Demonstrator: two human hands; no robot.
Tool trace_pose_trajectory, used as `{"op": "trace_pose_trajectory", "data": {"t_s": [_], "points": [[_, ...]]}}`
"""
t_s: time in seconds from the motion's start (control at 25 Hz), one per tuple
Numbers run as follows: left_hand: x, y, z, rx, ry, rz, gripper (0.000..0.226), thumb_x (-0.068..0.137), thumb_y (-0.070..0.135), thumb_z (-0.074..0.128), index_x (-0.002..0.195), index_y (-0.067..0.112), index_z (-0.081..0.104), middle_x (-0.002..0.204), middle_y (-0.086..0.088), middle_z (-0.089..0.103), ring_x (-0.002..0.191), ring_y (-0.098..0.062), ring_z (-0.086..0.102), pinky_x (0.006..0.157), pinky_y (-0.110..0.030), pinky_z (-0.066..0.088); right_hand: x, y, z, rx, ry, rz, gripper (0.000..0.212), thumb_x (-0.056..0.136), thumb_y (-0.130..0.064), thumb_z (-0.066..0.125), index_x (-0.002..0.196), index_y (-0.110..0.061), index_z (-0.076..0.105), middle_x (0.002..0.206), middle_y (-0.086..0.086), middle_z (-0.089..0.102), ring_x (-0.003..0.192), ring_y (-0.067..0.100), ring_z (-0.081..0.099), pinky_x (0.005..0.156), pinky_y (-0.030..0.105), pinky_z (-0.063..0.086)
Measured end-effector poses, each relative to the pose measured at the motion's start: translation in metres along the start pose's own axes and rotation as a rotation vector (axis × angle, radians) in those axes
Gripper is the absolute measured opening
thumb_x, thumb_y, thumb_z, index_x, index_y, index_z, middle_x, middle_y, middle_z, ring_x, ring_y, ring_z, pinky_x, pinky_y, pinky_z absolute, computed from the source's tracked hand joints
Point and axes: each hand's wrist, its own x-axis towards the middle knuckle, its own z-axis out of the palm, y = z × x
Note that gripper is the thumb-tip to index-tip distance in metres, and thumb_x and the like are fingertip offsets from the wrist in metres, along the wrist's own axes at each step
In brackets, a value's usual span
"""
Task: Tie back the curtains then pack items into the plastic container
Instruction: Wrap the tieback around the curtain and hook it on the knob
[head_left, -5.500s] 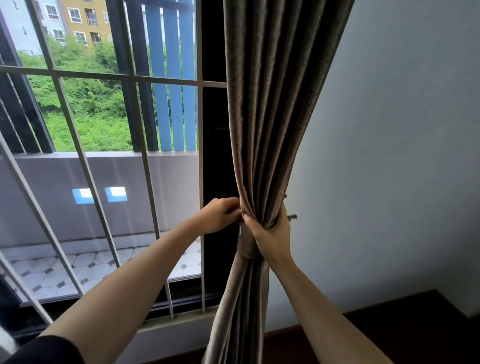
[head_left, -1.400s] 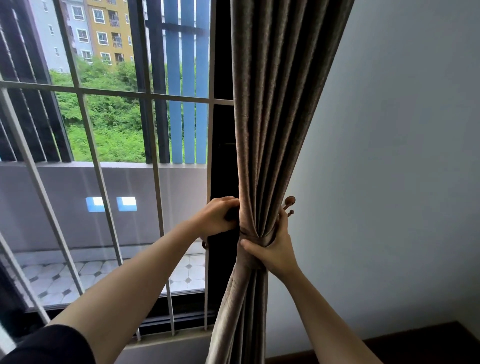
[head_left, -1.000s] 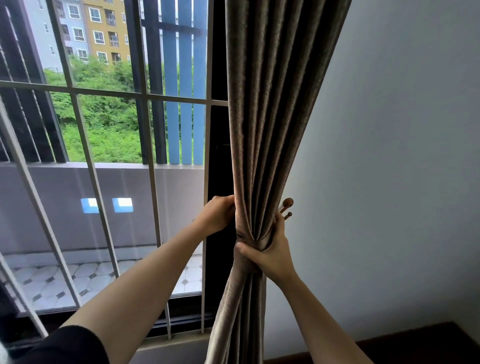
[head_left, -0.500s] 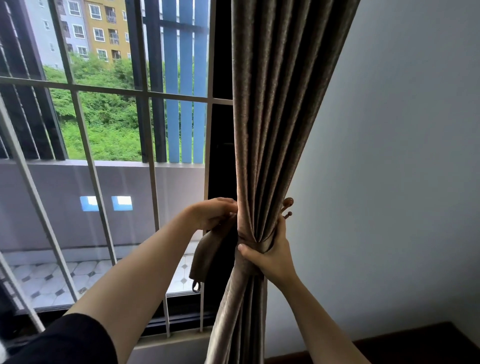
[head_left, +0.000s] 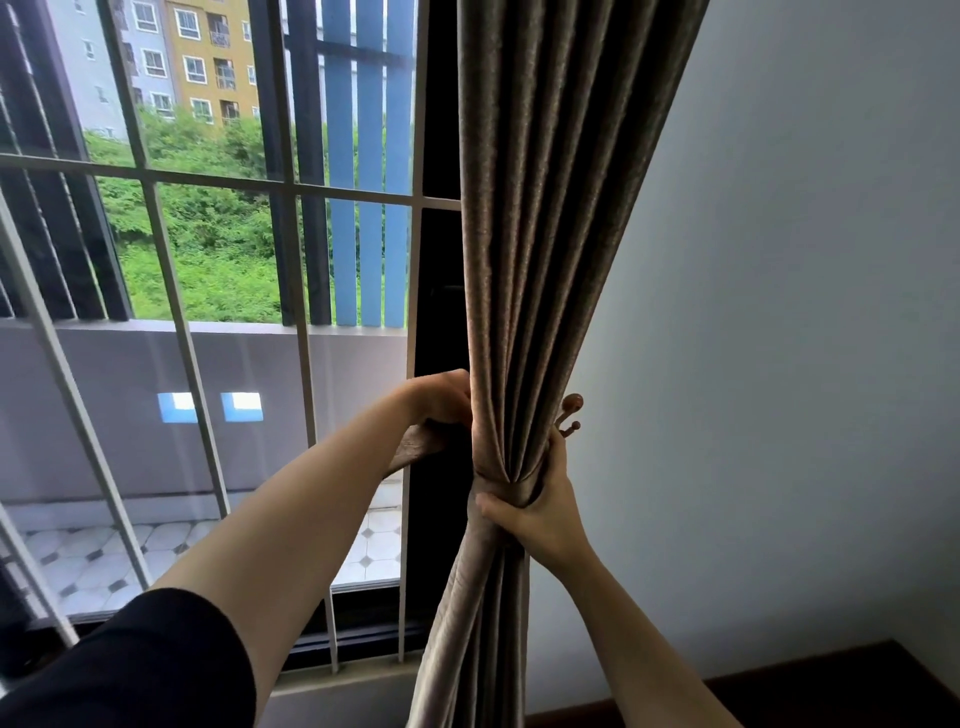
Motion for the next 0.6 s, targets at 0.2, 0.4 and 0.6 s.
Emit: {"op": "trace_pose_trajectory", "data": {"t_s": [0.2, 0.4, 0.6], "points": [[-0.015, -0.027, 0.019, -0.060, 0.144, 0.189, 0.012, 0.087, 0.008, 0.062, 0.095, 0.016, 0.065, 0.088, -0.001, 0.063, 0.079, -0.008, 0.054, 0.079, -0.026, 0.048, -0.002, 0.001, -0.004, 0.015, 0.011, 0.009, 0.097, 0.062, -0.024, 0.080, 0.140, -0.027, 0.022, 0.118, -0.016, 0.055, 0.106, 0.003, 0.059, 0.088, 0.021, 0.052], [-0.024, -0.044, 0.018, -0.091, 0.116, 0.185, 0.019, 0.074, 0.022, 0.065, 0.082, 0.039, 0.066, 0.102, 0.004, 0.060, 0.091, -0.019, 0.058, 0.084, -0.031, 0.046, -0.002, 0.001, -0.003, -0.001, 0.008, 0.013, 0.099, 0.062, -0.025, 0.079, 0.142, -0.026, 0.021, 0.118, -0.019, 0.054, 0.107, 0.004, 0.058, 0.088, 0.020, 0.052], [-0.028, -0.051, 0.032, 0.246, 0.059, 0.255, 0.046, 0.064, 0.029, 0.070, 0.109, 0.021, 0.062, 0.107, 0.002, 0.061, 0.098, -0.015, 0.057, 0.087, -0.030, 0.048, -0.003, -0.001, -0.007, -0.021, -0.004, 0.004, 0.099, 0.063, -0.022, 0.078, 0.143, -0.024, 0.020, 0.119, -0.017, 0.056, 0.108, 0.006, 0.059, 0.091, 0.027, 0.053]]}}
